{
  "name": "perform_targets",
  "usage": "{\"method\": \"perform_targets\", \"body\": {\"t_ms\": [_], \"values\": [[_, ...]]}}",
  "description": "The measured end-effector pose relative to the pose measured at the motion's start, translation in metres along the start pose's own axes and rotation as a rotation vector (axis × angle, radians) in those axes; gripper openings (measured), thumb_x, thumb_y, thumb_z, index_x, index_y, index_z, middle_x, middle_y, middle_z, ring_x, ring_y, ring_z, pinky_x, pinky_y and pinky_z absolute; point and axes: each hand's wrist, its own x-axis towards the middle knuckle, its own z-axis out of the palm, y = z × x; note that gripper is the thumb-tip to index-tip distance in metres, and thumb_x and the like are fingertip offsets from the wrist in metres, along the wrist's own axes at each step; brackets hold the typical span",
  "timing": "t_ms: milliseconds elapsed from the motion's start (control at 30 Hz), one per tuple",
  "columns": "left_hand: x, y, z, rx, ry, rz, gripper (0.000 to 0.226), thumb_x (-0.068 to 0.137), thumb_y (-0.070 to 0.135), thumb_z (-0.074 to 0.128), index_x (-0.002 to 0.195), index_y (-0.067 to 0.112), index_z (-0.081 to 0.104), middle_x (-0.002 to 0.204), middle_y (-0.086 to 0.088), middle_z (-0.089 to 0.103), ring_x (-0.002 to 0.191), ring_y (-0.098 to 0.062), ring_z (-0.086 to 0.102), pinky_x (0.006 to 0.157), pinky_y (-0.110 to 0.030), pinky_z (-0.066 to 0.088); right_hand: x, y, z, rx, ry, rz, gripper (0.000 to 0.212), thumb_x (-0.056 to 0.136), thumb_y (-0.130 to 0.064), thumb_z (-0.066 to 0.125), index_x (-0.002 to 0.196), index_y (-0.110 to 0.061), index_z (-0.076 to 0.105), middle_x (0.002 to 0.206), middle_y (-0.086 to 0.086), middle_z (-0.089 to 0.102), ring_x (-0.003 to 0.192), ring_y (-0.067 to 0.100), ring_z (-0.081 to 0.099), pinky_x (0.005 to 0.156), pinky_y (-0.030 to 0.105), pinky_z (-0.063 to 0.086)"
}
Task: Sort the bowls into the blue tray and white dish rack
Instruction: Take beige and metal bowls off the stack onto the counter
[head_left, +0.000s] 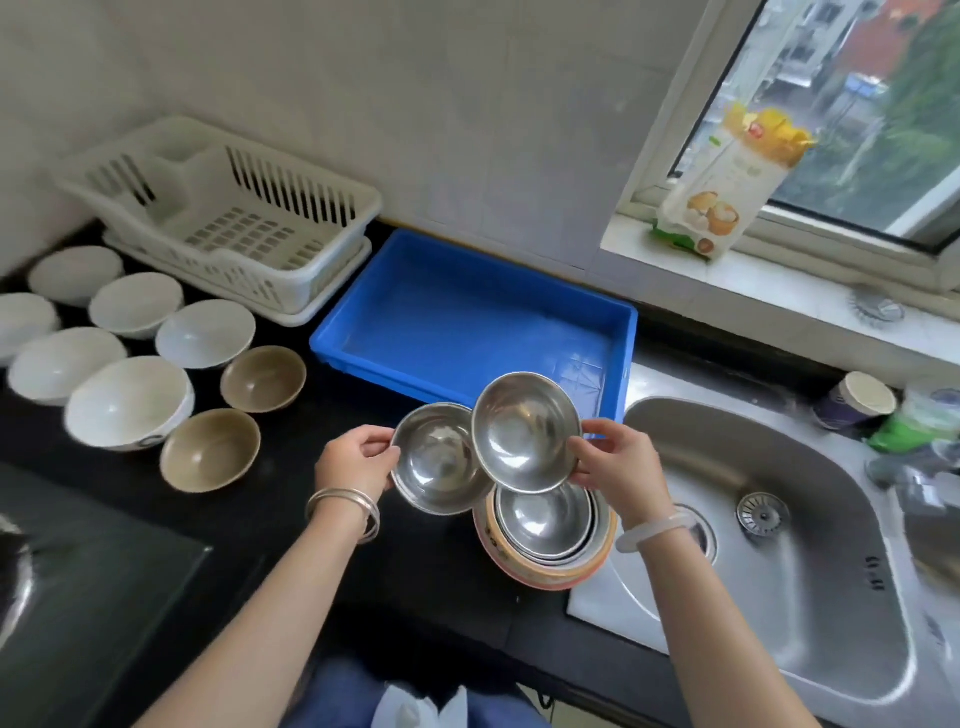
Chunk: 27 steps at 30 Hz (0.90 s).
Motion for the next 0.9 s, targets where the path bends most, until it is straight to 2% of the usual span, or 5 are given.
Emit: {"method": "perform_targets", "body": {"t_ms": [267,433,667,800,900], "values": [[0.022,-0.046,-0.073,-0.16,0.218,-0.163,0.017,0.081,0.001,0.063,0.083,0.018,0.064,0.08,0.001,0.063,0.072,-0.012,0.062,0.058,-0.024,0.051,0.046,-0.001,0.105,-0.058,-0.191,0.086,0.009,0.085,-0.003,0.058,0.085,-0.009,0.064,0.073,0.01,0.064,0.055,0.016,0.064,0.053,0.024,0.054],[0.035,-0.079,-0.101,-0.223,0.283,-0.275,0.016,0.08,0.0,0.063,0.089,0.014,0.065,0.09,-0.007,0.064,0.08,-0.024,0.063,0.074,-0.035,0.056,0.061,-0.003,0.17,-0.114,-0.259,0.125,0.014,0.084,-0.004,0.058,0.076,-0.015,0.06,0.076,0.008,0.063,0.057,0.015,0.064,0.047,0.02,0.054],[0.048,-0.106,-0.115,-0.232,0.285,-0.353,0.015,0.079,0.002,0.063,0.084,0.016,0.065,0.089,-0.007,0.067,0.069,-0.015,0.063,0.06,-0.027,0.053,0.072,0.006,0.224,-0.17,-0.246,0.204,0.012,0.083,0.001,0.056,0.088,-0.009,0.06,0.085,0.01,0.063,0.065,0.016,0.065,0.041,0.016,0.051],[0.056,-0.11,-0.118,-0.196,0.266,-0.375,0.015,0.078,0.003,0.064,0.084,0.016,0.066,0.09,-0.009,0.07,0.08,-0.025,0.067,0.079,-0.04,0.057,0.077,0.014,0.239,-0.147,-0.214,0.283,0.015,0.084,0.001,0.057,0.096,-0.007,0.06,0.092,0.013,0.064,0.071,0.019,0.065,0.041,0.017,0.052],[0.059,-0.11,-0.119,-0.184,0.252,-0.38,0.014,0.078,0.003,0.064,0.082,0.017,0.066,0.087,-0.007,0.07,0.082,-0.026,0.067,0.083,-0.044,0.057,0.08,0.019,0.245,-0.139,-0.199,0.326,0.017,0.085,0.0,0.058,0.101,-0.005,0.06,0.101,0.016,0.065,0.083,0.026,0.066,0.048,0.021,0.055]]}}
